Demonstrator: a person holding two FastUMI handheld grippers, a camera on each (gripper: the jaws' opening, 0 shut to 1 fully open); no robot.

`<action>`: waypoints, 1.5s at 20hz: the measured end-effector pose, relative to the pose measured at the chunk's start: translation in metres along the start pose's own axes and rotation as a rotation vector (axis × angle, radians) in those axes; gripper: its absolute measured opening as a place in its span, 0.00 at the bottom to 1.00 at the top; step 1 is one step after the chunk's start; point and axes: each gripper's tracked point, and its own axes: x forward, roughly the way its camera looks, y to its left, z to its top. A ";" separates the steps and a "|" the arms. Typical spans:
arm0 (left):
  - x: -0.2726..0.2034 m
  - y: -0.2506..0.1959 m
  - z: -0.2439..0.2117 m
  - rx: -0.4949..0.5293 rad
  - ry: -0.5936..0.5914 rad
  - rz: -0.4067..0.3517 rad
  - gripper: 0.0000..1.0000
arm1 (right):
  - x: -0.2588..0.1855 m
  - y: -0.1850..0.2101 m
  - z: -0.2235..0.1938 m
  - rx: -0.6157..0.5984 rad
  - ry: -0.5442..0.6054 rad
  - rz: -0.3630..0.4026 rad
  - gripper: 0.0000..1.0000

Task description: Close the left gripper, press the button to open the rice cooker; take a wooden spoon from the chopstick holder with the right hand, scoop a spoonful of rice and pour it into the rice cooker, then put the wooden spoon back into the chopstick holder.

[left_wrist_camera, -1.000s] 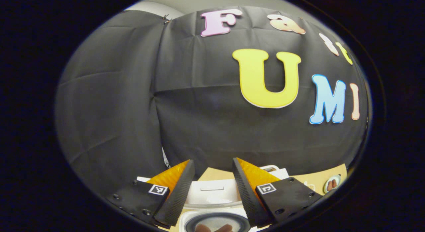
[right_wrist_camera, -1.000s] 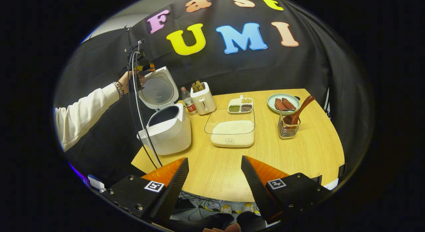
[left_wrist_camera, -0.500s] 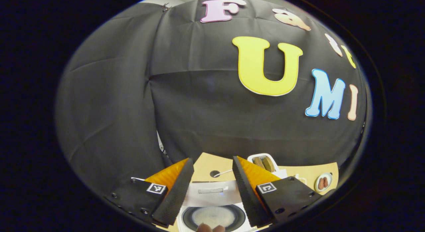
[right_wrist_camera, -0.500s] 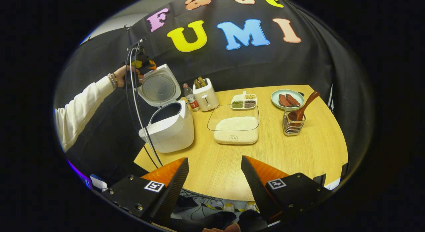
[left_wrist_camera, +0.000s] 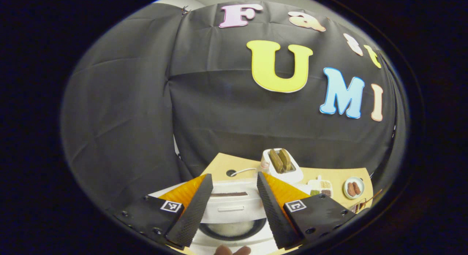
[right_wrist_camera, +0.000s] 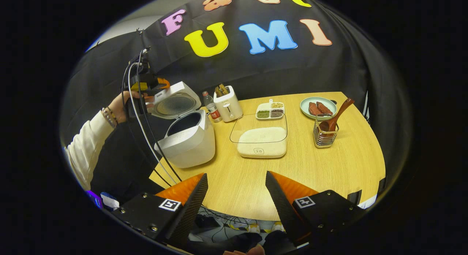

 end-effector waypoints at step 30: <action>-0.024 0.002 -0.173 -0.044 0.138 0.086 0.95 | 0.001 -0.009 -0.007 0.054 0.003 -0.022 0.97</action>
